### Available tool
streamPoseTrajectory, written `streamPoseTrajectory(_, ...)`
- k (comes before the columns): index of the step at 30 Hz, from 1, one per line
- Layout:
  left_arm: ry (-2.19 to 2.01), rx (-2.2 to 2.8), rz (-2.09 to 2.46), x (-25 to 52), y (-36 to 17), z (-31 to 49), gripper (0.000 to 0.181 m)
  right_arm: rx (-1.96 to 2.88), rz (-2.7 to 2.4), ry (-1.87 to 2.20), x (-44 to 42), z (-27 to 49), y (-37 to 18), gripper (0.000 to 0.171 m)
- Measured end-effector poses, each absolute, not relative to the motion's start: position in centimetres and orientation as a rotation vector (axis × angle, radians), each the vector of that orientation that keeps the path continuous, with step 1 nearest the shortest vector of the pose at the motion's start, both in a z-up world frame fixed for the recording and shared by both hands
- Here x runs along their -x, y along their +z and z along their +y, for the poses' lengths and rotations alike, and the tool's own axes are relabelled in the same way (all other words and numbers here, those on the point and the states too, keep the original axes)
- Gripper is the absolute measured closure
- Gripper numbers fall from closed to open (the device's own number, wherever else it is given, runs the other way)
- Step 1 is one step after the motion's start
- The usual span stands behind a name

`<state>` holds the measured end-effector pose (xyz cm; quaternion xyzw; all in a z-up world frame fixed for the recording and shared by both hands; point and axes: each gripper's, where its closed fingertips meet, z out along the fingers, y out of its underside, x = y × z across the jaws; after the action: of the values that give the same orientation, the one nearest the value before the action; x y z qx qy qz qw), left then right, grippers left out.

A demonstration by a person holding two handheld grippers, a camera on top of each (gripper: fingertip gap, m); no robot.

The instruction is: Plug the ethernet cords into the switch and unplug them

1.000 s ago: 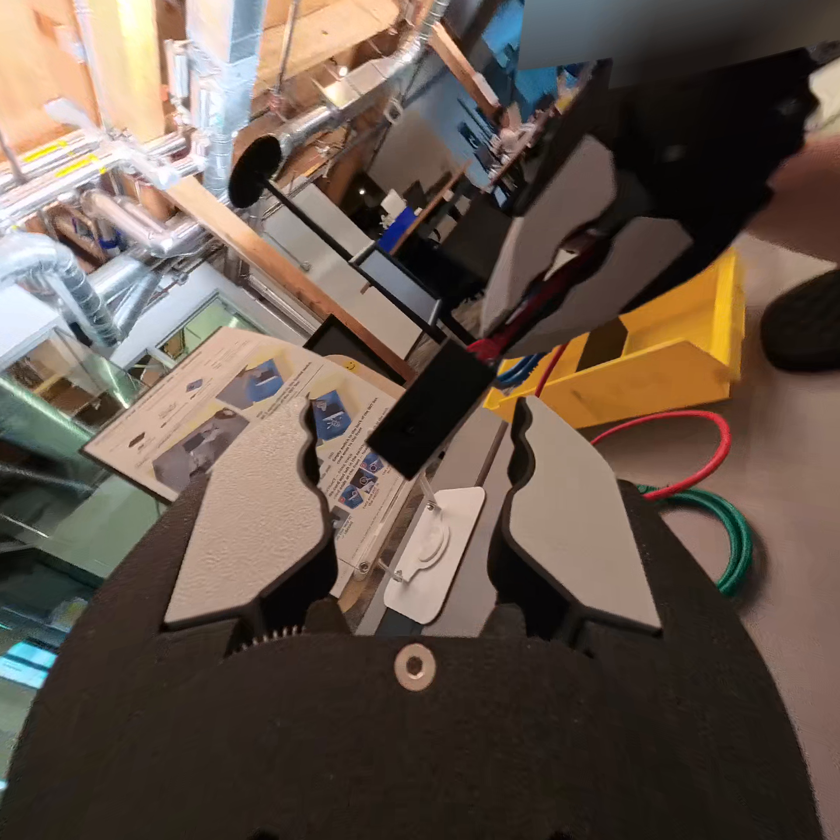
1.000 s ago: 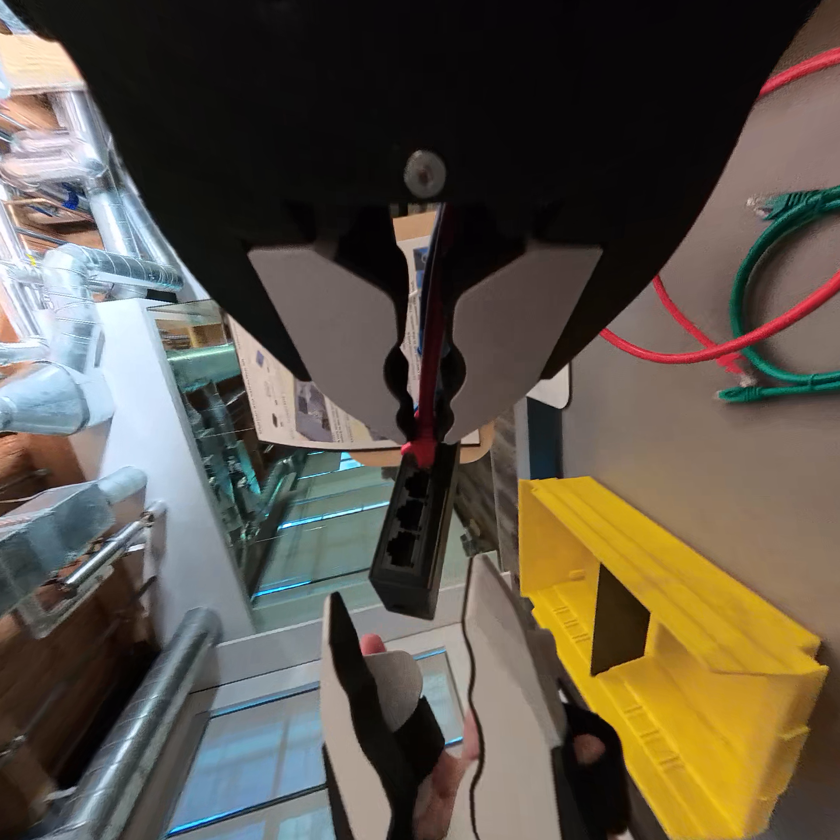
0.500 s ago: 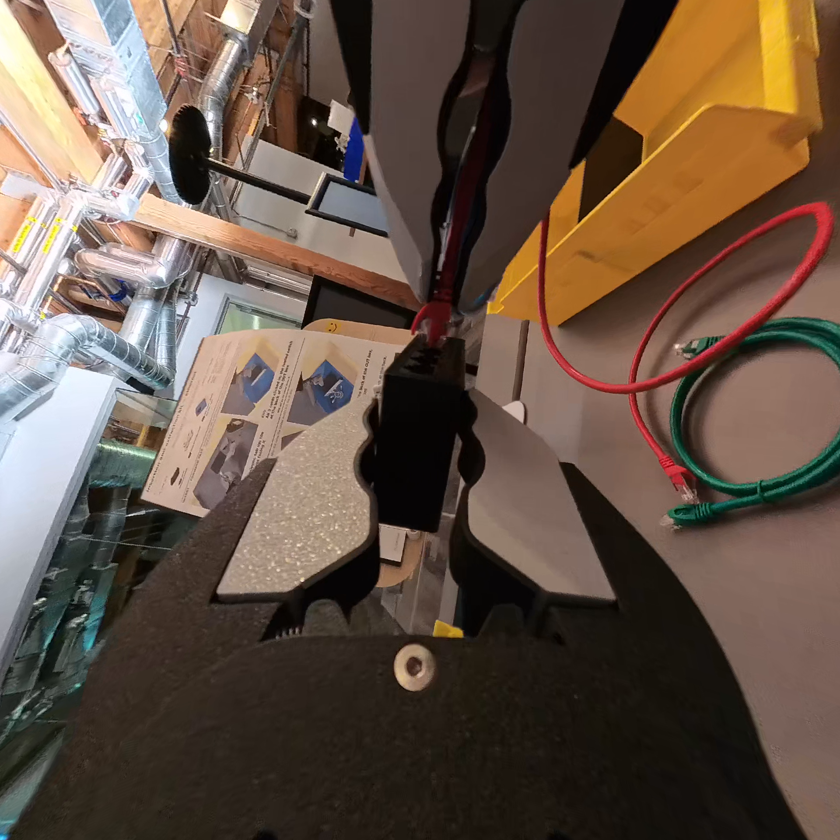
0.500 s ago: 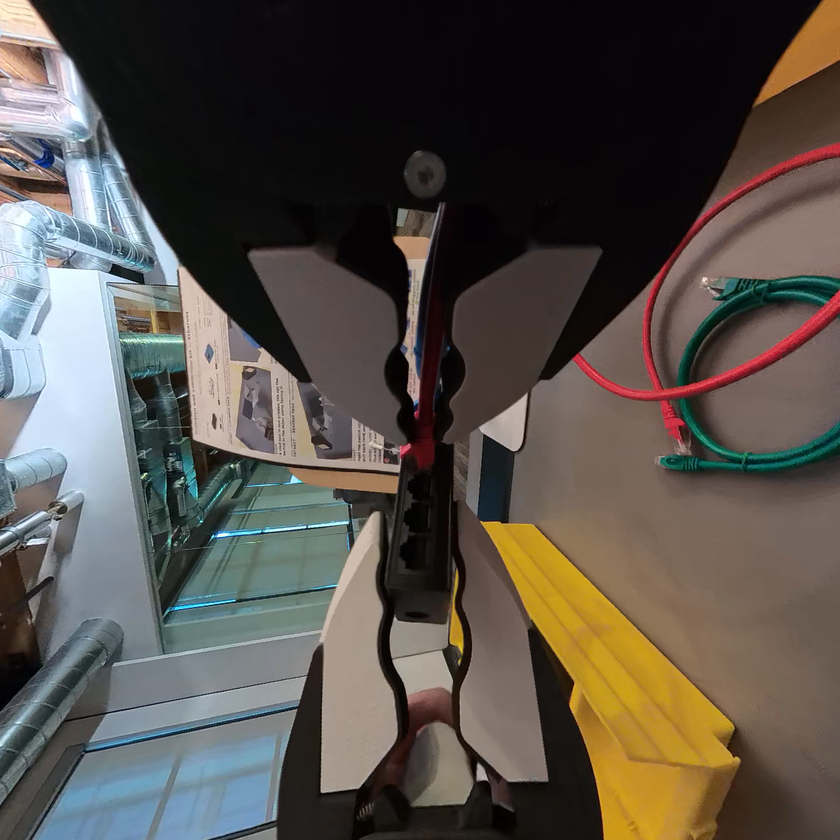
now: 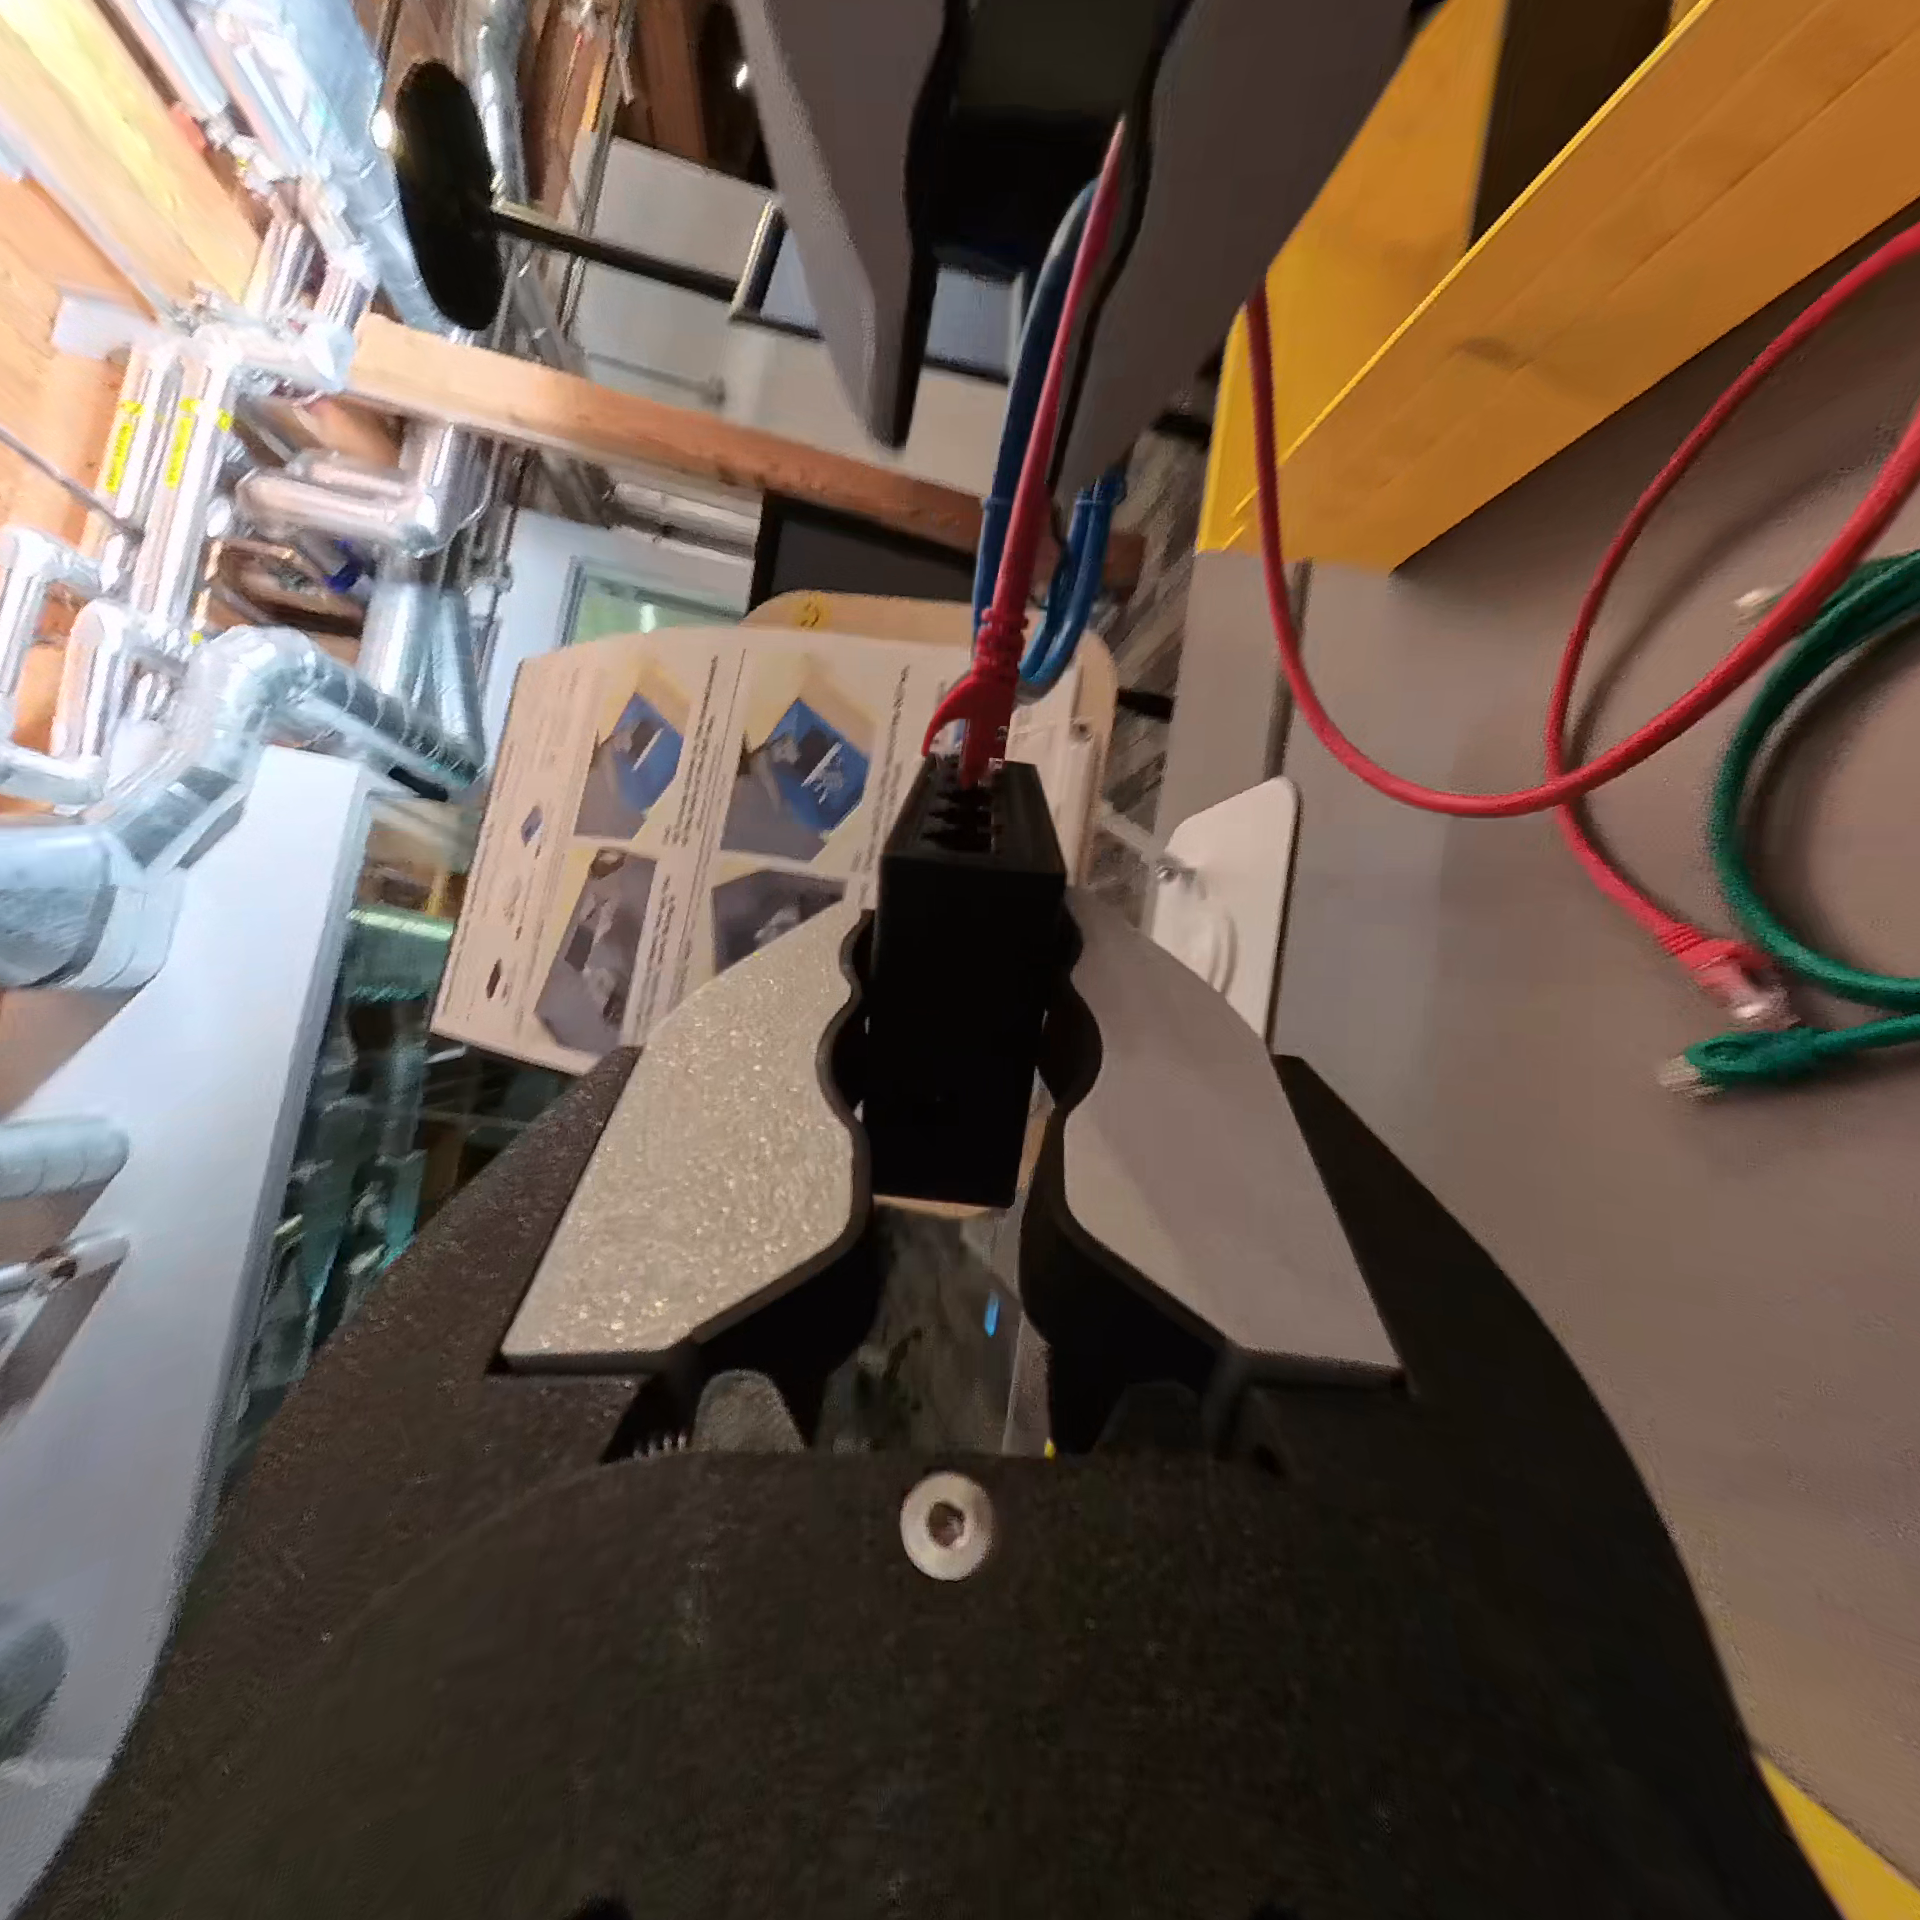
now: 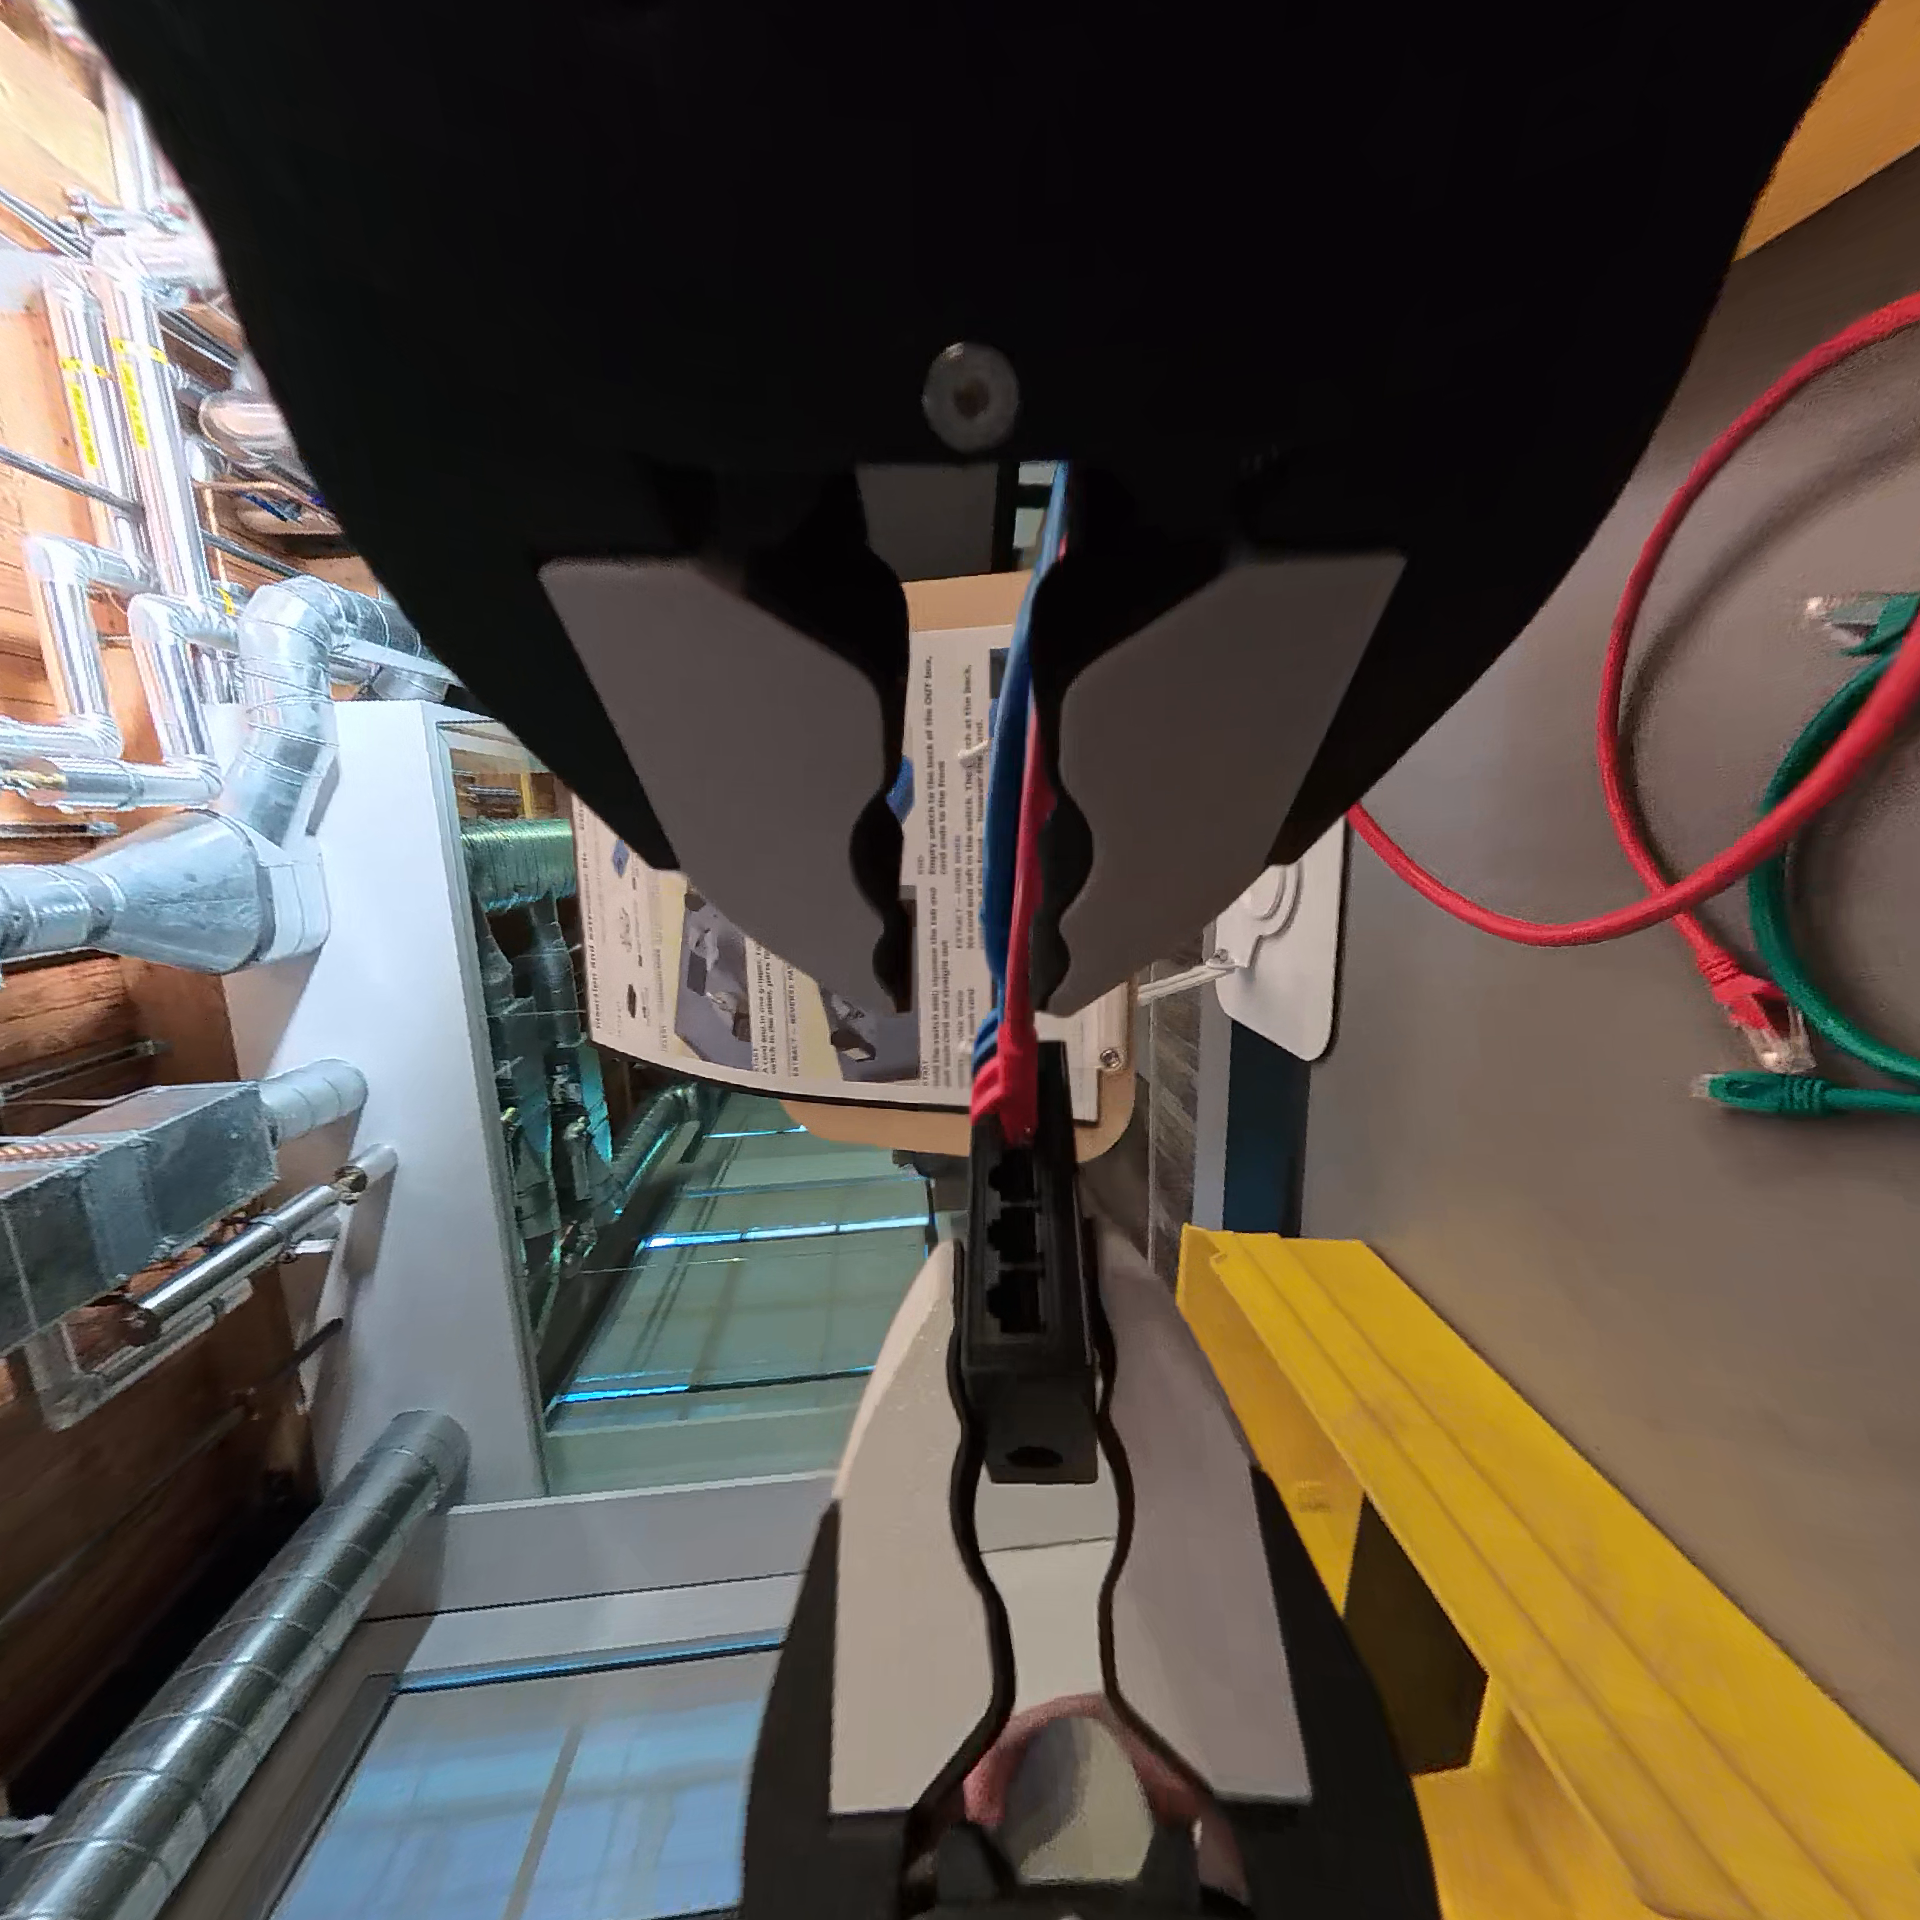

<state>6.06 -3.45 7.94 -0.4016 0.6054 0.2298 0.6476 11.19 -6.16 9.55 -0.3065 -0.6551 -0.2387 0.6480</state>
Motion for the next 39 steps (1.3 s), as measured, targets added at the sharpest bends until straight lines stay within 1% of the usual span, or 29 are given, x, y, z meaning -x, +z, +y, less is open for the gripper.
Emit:
streamPoseTrajectory(4, 0.601, 0.944, 1.286, -3.9, 9.1, -1.9, 0.152, 0.688, -1.468, -0.448, -11.3, -7.5, 10.4, 0.152)
streamPoseTrajectory(7, 0.624, 0.964, 1.212, -2.2, 10.4, -1.2, 0.152, 0.710, -1.516, -0.219, -10.3, -9.8, 10.2, 0.158)
streamPoseTrajectory(11, 0.661, 0.980, 1.142, 0.1, 11.7, -0.7, 0.152, 0.900, -1.641, 0.106, -9.2, -11.9, 7.9, 0.154)
streamPoseTrajectory(16, 0.677, 1.005, 1.086, 2.3, 12.5, -0.2, 0.151, 1.159, -1.549, 0.256, -8.1, -9.6, 5.4, 0.158)
streamPoseTrajectory(19, 0.666, 1.019, 1.053, 3.1, 12.9, 0.1, 0.151, 1.337, -1.373, 0.365, -7.0, -7.9, 2.2, 0.160)
streamPoseTrajectory(20, 0.668, 1.021, 1.043, 3.4, 13.0, 0.2, 0.151, 1.391, -1.309, 0.371, -6.8, -7.3, 0.5, 0.162)
streamPoseTrajectory(24, 0.684, 1.036, 1.003, 4.7, 13.3, 0.8, 0.151, 1.629, -1.199, 0.269, -6.7, -5.1, -7.2, 0.162)
streamPoseTrajectory(27, 0.688, 1.044, 0.961, 6.1, 13.8, 1.1, 0.152, 1.786, -1.214, 0.226, -6.2, -3.9, -10.9, 0.159)
streamPoseTrajectory(33, 0.689, 1.037, 0.877, 8.4, 15.2, 0.7, 0.152, 1.999, -1.125, 0.236, -6.1, -1.6, -13.6, 0.158)
streamPoseTrajectory(34, 0.686, 1.033, 0.864, 8.6, 15.4, 0.6, 0.151, 2.048, -1.125, 0.248, -6.1, -1.6, -14.1, 0.158)
streamPoseTrajectory(36, 0.675, 1.032, 0.844, 9.0, 15.8, 0.5, 0.151, 2.105, -1.115, 0.296, -5.8, -1.8, -14.5, 0.163)
streamPoseTrajectory(39, 0.680, 1.034, 0.825, 9.8, 16.0, 0.4, 0.151, 2.147, -1.135, 0.282, -5.6, -2.1, -14.7, 0.162)
